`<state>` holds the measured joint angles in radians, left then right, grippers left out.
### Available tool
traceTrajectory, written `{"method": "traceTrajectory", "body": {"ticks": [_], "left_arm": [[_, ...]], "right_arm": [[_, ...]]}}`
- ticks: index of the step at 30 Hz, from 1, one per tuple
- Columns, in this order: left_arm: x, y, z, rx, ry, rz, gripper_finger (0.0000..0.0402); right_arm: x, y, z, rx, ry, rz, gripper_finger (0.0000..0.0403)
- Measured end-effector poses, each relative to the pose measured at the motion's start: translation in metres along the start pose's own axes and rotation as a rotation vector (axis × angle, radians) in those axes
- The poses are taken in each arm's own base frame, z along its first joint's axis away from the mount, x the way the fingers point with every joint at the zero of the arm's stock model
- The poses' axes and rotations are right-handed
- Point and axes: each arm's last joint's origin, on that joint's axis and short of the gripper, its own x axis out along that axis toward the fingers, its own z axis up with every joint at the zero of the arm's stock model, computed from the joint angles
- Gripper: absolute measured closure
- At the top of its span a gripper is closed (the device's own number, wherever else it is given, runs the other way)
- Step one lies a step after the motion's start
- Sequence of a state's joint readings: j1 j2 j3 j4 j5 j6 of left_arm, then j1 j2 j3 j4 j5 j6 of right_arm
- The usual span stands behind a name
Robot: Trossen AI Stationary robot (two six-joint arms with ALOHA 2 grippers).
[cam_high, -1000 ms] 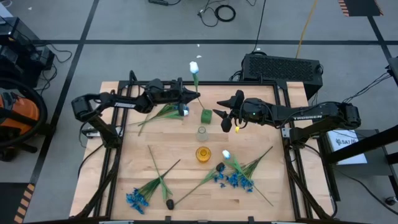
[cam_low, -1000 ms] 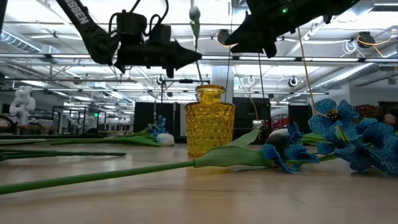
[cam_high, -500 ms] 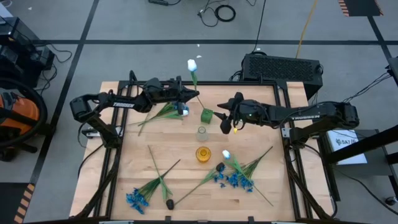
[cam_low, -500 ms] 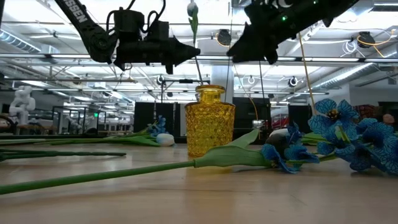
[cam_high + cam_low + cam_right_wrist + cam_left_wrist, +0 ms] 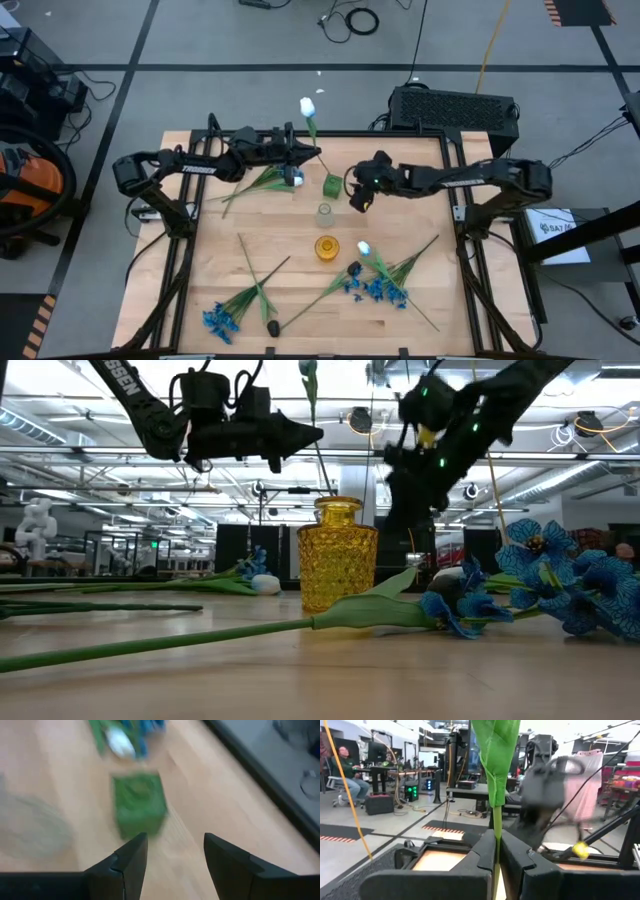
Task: Sort flowers into vase by color
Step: Put the top right white flower into the green vase
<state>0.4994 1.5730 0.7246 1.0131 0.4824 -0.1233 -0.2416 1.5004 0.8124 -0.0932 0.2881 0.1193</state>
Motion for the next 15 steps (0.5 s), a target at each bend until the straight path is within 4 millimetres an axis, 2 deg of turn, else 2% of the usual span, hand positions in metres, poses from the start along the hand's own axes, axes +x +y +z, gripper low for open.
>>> {"method": "traceTrajectory", "body": {"ticks": [6,15], "left_arm": [[0.000,-0.001,0.000,-0.001,0.003,-0.016,0.0384],[0.000,-0.001,0.000,0.002,0.001,-0.016,0.0384]], "right_arm": [[0.029,-0.005,-0.016,-0.012,0.111,-0.031,0.0216],[0.054,-0.003,-0.030,-0.062,0.157,-0.040,0.0216]]}}
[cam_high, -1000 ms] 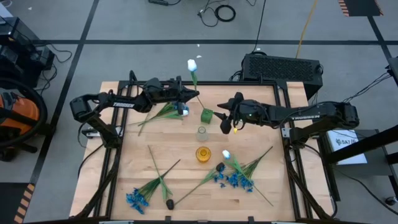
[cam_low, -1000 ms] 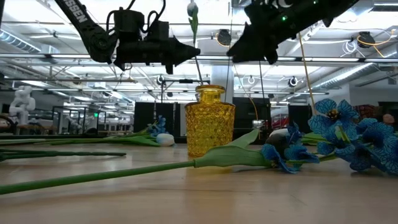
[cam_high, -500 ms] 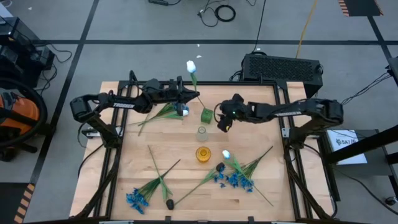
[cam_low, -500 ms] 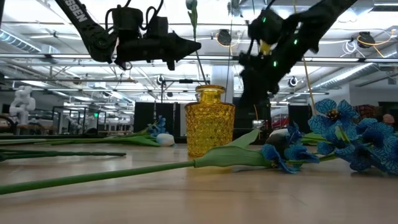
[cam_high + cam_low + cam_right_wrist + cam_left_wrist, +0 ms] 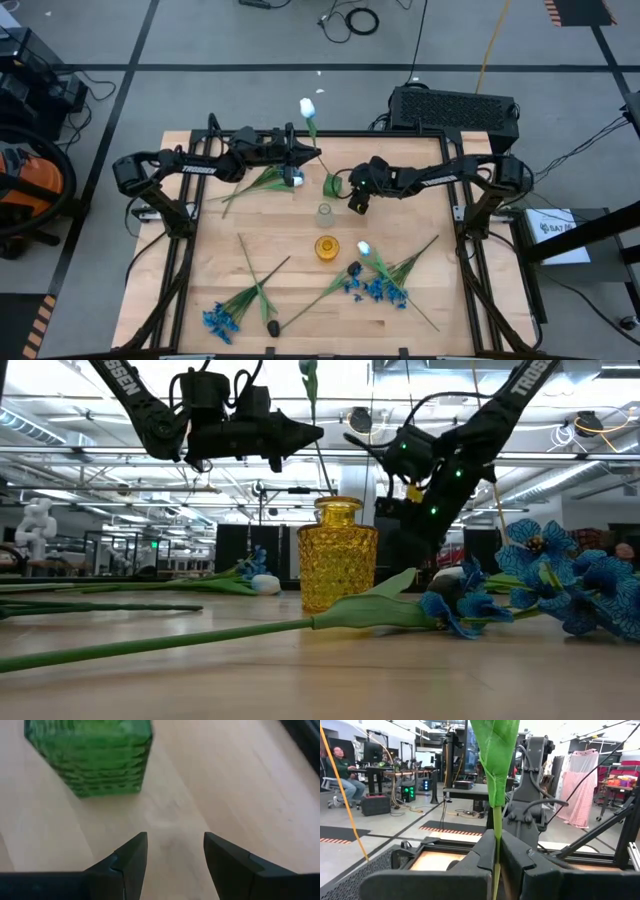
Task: Sort flowers into vase by color
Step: Put the top right white flower into the green vase
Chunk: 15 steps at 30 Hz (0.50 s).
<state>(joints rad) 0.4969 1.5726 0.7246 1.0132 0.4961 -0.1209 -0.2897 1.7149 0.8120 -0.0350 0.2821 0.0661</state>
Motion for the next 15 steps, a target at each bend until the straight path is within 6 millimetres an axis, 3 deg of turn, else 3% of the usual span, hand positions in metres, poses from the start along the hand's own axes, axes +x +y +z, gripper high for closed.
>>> {"method": "traceTrajectory", "body": {"ticks": [4,15], "left_arm": [[-0.0001,0.0001,0.0000,0.003,0.001,-0.003,0.0384],[-0.0006,0.0004,0.0002,0.028,0.001,-0.023,0.0384]], "right_arm": [[0.0088,0.0023,0.0002,-0.009,-0.025,0.001,0.0226],[0.0121,0.0001,0.0020,-0.015,-0.048,-0.004,0.0304]]}}
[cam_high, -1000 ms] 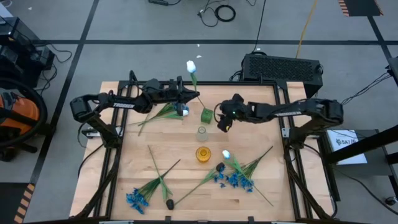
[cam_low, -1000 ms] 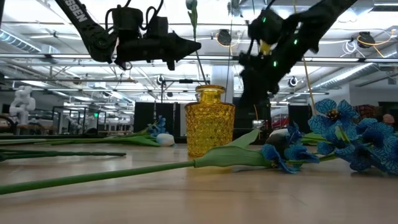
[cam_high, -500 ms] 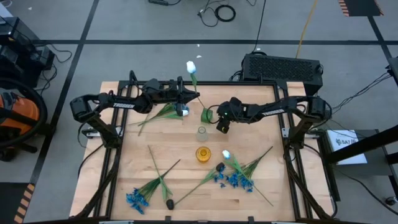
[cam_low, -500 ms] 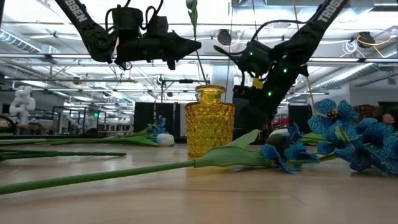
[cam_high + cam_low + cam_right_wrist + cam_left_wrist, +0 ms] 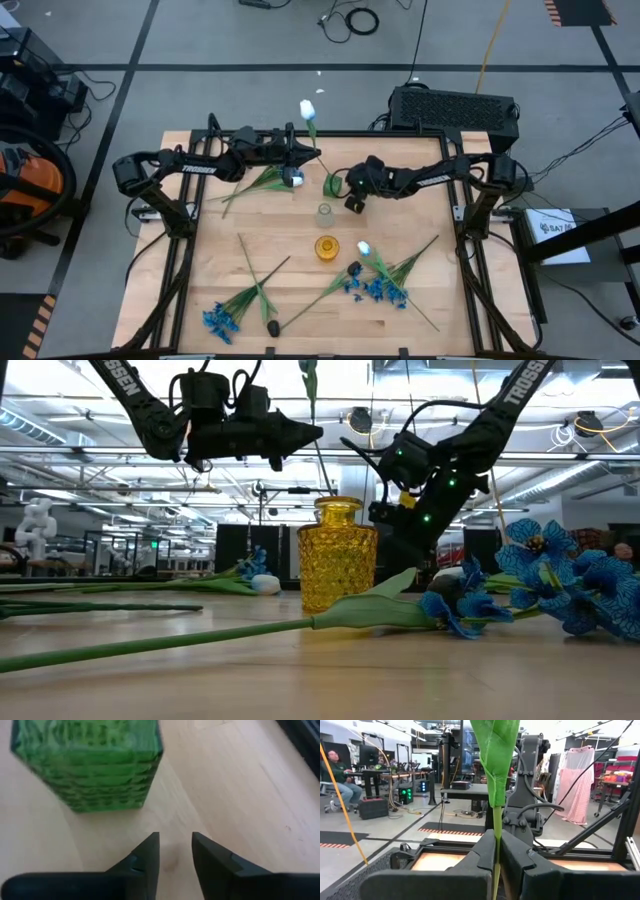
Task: Sort flowers into vase by color
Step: Put the top right white flower into the green vase
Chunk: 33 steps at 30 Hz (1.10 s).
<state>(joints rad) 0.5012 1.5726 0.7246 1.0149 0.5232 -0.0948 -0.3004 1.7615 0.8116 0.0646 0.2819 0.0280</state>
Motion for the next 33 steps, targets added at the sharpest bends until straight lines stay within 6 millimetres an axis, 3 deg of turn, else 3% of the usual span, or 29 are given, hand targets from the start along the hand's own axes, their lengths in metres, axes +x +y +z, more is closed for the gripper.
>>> {"method": "traceTrajectory", "body": {"ticks": [16,33], "left_arm": [[0.002,-0.003,0.000,0.006,-0.002,-0.012,0.0384],[0.002,-0.004,-0.002,0.015,0.019,-0.030,0.0384]], "right_arm": [[-0.001,0.002,0.011,0.022,-0.107,0.078,0.0390],[-0.002,0.002,0.018,0.024,-0.186,0.079,0.0399]]}}
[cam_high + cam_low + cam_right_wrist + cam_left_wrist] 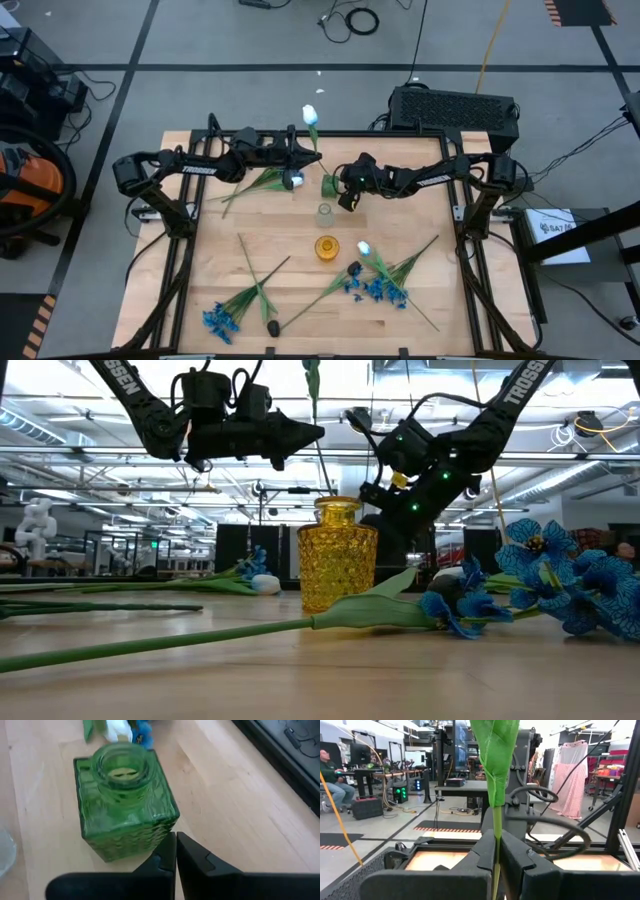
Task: Sort flowers into vase by color
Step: Put the top right white flower into the green vase
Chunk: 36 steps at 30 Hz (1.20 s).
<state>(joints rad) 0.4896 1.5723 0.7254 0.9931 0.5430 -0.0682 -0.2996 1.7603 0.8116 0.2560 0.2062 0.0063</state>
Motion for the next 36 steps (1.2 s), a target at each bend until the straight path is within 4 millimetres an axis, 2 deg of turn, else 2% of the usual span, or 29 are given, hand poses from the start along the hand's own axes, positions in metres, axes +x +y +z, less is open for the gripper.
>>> {"method": "traceTrajectory", "body": {"ticks": [9,36], "left_arm": [[-0.0003,0.0005,-0.0010,-0.001,0.010,-0.001,0.0384],[-0.0026,0.0067,-0.0095,0.010,0.069,0.020,0.0378]], "right_arm": [[-0.0002,0.0001,0.0048,-0.016,-0.048,0.002,0.0399],[-0.0002,0.0001,0.0043,-0.036,-0.043,0.001,0.0399]]}}
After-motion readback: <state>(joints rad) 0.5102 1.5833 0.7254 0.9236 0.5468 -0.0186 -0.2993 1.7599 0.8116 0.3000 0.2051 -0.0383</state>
